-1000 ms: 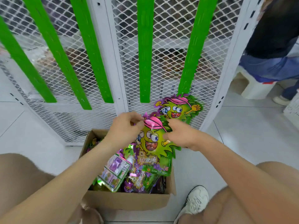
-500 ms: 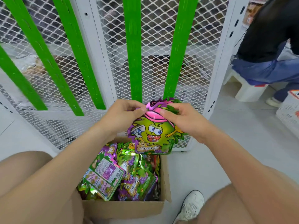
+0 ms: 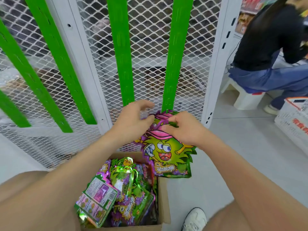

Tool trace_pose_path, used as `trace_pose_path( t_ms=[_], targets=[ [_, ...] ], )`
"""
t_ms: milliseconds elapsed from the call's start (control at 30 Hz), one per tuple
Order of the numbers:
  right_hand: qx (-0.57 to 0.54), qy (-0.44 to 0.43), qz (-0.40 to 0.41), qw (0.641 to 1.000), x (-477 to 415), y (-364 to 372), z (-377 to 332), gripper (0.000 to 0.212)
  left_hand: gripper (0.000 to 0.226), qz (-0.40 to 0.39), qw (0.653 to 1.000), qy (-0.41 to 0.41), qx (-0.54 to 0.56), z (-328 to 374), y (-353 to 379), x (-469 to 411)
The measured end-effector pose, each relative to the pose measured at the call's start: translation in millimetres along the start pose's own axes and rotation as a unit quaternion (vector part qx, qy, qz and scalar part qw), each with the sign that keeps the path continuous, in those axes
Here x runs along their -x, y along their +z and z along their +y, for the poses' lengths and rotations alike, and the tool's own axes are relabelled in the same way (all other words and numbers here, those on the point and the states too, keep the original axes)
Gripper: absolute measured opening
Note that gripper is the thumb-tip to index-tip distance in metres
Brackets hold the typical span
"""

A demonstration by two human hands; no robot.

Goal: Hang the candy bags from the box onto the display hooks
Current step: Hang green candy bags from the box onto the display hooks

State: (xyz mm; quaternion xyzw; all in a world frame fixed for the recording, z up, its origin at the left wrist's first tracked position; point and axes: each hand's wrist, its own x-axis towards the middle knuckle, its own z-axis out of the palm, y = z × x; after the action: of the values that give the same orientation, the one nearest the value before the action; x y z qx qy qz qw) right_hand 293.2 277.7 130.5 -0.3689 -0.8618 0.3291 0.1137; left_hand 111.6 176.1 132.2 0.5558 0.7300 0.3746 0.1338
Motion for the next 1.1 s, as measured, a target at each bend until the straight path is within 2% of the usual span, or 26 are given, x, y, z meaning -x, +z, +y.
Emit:
trace_pose_path(
  t_ms=[67, 133, 300, 400, 467, 533, 633, 767, 967, 1100],
  targets=[
    [0.048, 0.016, 0.029, 0.998, -8, -6, 10, 0.043, 0.048, -0.004, 1.000, 0.021, 0.023, 7, 8, -16],
    [0.066, 0.033, 0.055, 0.996, -15, -12, 17, 0.039, 0.047, 0.008, 0.998, 0.028, 0.048, 13, 17, -31],
    [0.076, 0.014, 0.092, 0.993, -32, -24, 32, 0.038, 0.023, 0.060, 0.995, 0.045, 0.059, 20, 43, -48],
    [0.080, 0.000, 0.068, 0.994, -33, -28, 32, 0.030, 0.010, 0.027, 0.997, 0.055, 0.053, 23, 52, -51],
    [0.087, -0.013, 0.049, 0.995, -32, -30, 29, 0.023, 0.016, -0.016, 0.996, 0.042, 0.075, 22, 54, -53],
    [0.083, -0.016, 0.041, 0.996, -28, -32, 28, 0.022, 0.033, -0.042, 0.993, 0.017, 0.111, 22, 54, -52],
    [0.050, -0.009, 0.092, 0.994, -17, -35, 26, 0.023, 0.043, -0.065, 0.985, -0.022, 0.155, 26, 47, -44],
    [-0.032, 0.004, 0.169, 0.985, -7, -33, 15, 0.014, 0.039, -0.074, 0.978, -0.068, 0.185, 26, 33, -30],
    [-0.033, -0.004, 0.208, 0.978, 4, -21, 0, 0.018, 0.038, -0.075, 0.978, -0.075, 0.179, 26, 14, -15],
    [-0.047, -0.028, 0.223, 0.973, 7, -13, -9, 0.008, 0.034, -0.082, 0.979, -0.074, 0.171, 26, 4, -8]
  ],
)
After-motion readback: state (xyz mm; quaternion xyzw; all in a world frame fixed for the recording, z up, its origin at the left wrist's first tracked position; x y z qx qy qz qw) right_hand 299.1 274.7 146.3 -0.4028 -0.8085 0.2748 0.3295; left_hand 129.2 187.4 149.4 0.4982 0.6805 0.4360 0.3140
